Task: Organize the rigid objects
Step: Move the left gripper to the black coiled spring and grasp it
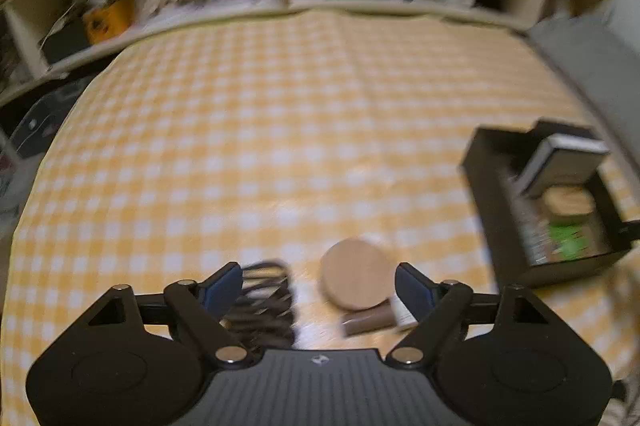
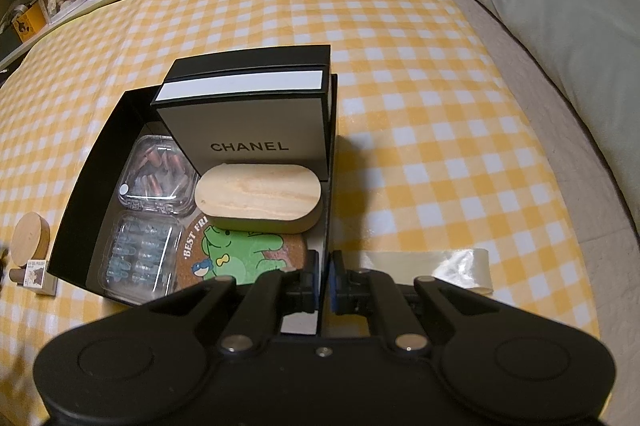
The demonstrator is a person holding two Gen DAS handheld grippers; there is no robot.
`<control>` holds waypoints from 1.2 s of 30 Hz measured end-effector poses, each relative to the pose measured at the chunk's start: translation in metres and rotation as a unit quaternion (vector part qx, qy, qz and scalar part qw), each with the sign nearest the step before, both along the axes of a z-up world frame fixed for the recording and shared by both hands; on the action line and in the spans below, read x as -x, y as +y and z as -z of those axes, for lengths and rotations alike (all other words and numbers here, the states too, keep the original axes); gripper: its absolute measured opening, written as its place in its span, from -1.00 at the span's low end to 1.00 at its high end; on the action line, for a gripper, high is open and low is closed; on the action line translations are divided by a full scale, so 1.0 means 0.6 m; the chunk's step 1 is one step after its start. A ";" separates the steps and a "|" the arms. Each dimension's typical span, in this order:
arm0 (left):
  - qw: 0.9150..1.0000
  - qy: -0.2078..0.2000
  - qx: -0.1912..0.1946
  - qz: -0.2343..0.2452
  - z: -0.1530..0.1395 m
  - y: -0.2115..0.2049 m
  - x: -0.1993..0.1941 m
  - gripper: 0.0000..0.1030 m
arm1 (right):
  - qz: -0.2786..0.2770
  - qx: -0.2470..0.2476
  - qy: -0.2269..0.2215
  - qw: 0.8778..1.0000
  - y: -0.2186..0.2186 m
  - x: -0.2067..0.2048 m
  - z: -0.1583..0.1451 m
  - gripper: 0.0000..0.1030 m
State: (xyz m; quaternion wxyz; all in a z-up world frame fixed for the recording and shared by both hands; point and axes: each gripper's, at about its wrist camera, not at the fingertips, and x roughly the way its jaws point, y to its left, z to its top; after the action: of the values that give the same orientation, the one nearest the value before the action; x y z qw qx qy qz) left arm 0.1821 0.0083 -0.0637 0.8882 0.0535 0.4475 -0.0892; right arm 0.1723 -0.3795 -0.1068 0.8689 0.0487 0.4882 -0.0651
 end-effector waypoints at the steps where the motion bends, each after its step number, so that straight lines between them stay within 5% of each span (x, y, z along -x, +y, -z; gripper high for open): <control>1: 1.000 0.008 -0.005 -0.007 0.008 0.005 -0.004 0.53 | 0.000 0.000 0.000 1.000 0.000 0.000 0.000 -0.90; 11: 0.997 0.051 -0.042 -0.041 0.058 0.050 -0.033 0.55 | -0.003 0.003 0.002 1.000 0.002 0.001 0.002 -0.90; 29: 0.993 0.093 0.043 -0.052 0.102 0.180 -0.065 0.45 | 0.004 -0.009 -0.003 1.000 -0.005 0.002 -0.006 -0.90; 36: 0.993 0.107 0.037 -0.036 0.107 0.162 -0.059 0.44 | 0.013 -0.015 -0.017 1.000 -0.008 0.008 -0.017 -0.90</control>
State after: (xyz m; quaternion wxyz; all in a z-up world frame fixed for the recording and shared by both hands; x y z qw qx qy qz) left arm 0.2173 0.1053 -0.1279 0.8392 -0.0055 0.5381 -0.0786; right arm 0.1678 -0.3841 -0.0964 0.8752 0.0697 0.4737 -0.0684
